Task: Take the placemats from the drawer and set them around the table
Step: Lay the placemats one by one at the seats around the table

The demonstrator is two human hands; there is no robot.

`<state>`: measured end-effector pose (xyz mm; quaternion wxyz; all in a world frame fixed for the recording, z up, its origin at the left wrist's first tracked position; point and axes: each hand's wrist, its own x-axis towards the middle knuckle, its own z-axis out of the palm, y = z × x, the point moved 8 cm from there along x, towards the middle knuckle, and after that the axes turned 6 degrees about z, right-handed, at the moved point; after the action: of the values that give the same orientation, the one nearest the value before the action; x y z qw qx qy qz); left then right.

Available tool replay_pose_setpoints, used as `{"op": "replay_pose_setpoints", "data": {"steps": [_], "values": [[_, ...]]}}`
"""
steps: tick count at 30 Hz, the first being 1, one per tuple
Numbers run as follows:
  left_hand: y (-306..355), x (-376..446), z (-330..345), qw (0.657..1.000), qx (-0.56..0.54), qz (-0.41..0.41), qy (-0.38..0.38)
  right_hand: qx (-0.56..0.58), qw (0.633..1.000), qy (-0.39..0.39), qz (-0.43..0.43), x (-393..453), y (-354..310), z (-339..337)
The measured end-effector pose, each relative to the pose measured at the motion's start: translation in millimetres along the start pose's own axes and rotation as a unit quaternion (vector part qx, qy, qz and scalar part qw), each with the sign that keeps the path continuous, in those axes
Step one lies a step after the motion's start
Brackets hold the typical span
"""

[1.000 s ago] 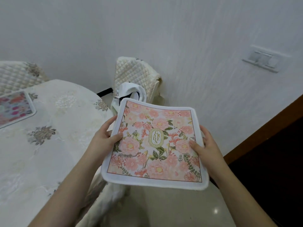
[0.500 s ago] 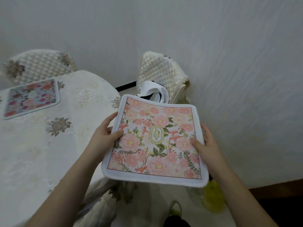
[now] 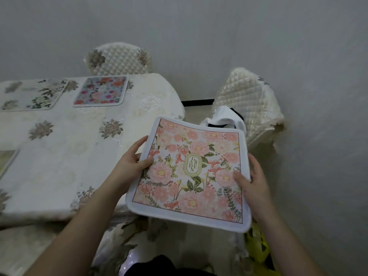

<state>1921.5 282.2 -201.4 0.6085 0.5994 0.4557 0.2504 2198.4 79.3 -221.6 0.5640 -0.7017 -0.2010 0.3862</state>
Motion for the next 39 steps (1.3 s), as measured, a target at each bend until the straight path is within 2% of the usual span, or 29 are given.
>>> {"op": "replay_pose_setpoints", "data": {"steps": [13,23,30,34,39], "values": [[-28.2,25.9,-115.8,0.996,-0.011,-0.021,0.087,-0.058,0.991,-0.119,0.006,73.2,-12.0,133.9],[-56.3,41.1,-213.7,0.991,-0.049,-0.033,0.117,-0.082,0.979,-0.181,0.039,100.9,-5.1,252.7],[-101.9,44.8,-279.1,0.979,0.021,-0.086,0.184,-0.134,0.963,-0.222,0.071,114.1,20.2,321.8],[-121.3,41.0,-310.9,0.957,0.07,-0.121,0.253,-0.143,0.947,-0.271,0.096,117.0,33.3,354.8],[-136.5,35.4,-344.0,0.931,0.155,-0.149,0.293,-0.163,0.924,-0.312,0.148,118.5,51.9,391.8]]}}
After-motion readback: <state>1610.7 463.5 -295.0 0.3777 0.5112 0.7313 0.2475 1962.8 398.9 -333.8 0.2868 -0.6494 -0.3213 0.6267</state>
